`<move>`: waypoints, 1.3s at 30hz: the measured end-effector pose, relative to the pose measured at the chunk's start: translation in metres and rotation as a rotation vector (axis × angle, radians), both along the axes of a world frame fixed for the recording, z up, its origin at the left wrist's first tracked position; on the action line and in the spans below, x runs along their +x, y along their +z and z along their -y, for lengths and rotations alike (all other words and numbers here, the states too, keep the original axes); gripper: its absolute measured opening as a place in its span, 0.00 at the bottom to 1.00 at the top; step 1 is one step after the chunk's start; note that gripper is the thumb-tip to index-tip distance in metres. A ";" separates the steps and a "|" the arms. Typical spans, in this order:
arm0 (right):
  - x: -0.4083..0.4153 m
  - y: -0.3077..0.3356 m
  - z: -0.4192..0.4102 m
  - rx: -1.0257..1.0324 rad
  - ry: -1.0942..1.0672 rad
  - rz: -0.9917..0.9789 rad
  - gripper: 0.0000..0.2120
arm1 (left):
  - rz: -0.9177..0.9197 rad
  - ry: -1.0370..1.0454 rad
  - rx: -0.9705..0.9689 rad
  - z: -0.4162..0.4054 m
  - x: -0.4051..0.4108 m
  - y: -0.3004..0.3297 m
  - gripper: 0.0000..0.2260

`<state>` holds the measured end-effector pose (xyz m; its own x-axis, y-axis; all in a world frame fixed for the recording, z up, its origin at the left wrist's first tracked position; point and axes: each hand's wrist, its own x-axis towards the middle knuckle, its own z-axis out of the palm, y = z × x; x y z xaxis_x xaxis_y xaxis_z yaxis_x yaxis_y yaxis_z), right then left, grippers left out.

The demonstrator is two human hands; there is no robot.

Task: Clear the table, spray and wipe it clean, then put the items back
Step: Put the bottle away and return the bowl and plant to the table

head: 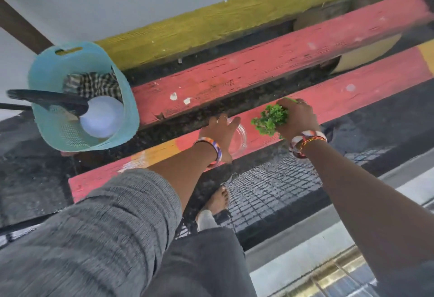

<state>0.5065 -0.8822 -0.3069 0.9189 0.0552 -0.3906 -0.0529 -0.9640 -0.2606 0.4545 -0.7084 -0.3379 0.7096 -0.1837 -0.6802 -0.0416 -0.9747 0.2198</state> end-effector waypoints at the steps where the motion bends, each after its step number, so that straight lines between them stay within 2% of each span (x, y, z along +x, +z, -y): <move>1: -0.001 0.001 0.001 0.020 -0.039 0.015 0.26 | -0.006 0.031 -0.033 -0.004 -0.002 0.002 0.49; 3: -0.007 0.009 -0.003 0.058 -0.119 0.031 0.24 | -0.044 0.225 -0.158 -0.018 -0.013 0.006 0.46; 5: -0.017 0.022 -0.012 0.119 -0.208 0.031 0.22 | -0.138 0.541 -0.321 -0.034 -0.027 0.012 0.43; 7: -0.029 0.041 -0.029 0.173 -0.265 0.015 0.22 | -0.194 0.768 -0.422 -0.051 -0.044 0.026 0.46; 8: -0.036 0.052 -0.042 0.192 -0.272 0.011 0.23 | -0.199 0.818 -0.433 -0.063 -0.053 0.035 0.47; 9: -0.040 0.063 -0.053 0.210 -0.271 0.017 0.23 | -0.195 0.823 -0.440 -0.072 -0.060 0.043 0.44; 12: -0.068 0.104 -0.104 0.247 -0.230 0.063 0.21 | -0.083 0.786 -0.469 -0.116 -0.090 0.081 0.12; 13: -0.077 0.118 -0.123 0.260 -0.218 0.088 0.22 | -0.054 0.746 -0.474 -0.131 -0.101 0.098 0.07; 14: -0.085 0.133 -0.140 0.273 -0.210 0.105 0.23 | -0.046 0.714 -0.496 -0.144 -0.109 0.113 0.10; 16: -0.107 0.164 -0.181 0.297 -0.175 0.152 0.27 | 0.057 0.642 -0.532 -0.180 -0.134 0.145 0.25; 18: -0.123 0.195 -0.223 0.329 -0.146 0.205 0.30 | 0.184 0.548 -0.476 -0.215 -0.155 0.179 0.37; 19: -0.129 0.210 -0.241 0.347 -0.128 0.230 0.31 | 0.244 0.511 -0.451 -0.228 -0.164 0.196 0.39; 23: -0.163 0.270 -0.324 0.441 -0.039 0.307 0.32 | 0.519 0.495 -0.375 -0.299 -0.211 0.265 0.30; 29: -0.201 0.324 -0.426 0.539 0.123 0.323 0.31 | 0.743 0.615 -0.255 -0.401 -0.267 0.322 0.36; 32: -0.207 0.333 -0.464 0.560 0.202 0.352 0.24 | 0.836 0.683 -0.205 -0.448 -0.278 0.335 0.32; 36: -0.203 0.338 -0.512 0.500 0.319 0.399 0.16 | 0.874 0.741 -0.050 -0.503 -0.277 0.345 0.42; 39: -0.191 0.336 -0.550 0.525 0.317 0.389 0.18 | 0.892 0.779 0.015 -0.545 -0.267 0.347 0.41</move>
